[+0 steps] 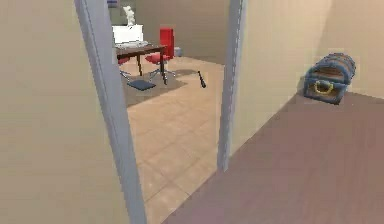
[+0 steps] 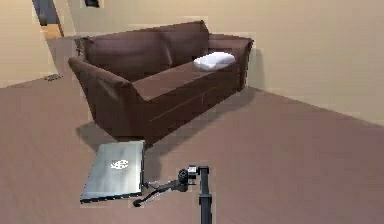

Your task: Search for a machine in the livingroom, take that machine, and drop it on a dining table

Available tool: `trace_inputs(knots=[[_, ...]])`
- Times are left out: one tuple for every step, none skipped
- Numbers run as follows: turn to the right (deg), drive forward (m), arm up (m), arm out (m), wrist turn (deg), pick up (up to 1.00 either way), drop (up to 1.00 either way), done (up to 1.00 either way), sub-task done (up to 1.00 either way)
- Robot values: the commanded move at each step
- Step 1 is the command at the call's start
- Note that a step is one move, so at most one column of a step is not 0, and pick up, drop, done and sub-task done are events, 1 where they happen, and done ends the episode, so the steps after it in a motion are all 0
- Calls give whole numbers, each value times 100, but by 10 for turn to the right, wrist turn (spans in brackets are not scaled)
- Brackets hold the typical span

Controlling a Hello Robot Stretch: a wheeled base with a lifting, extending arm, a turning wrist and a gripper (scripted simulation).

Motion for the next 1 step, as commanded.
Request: trace_inputs(knots=[[450, 0, 0, 0, 0, 0, 0, 0, 0]])
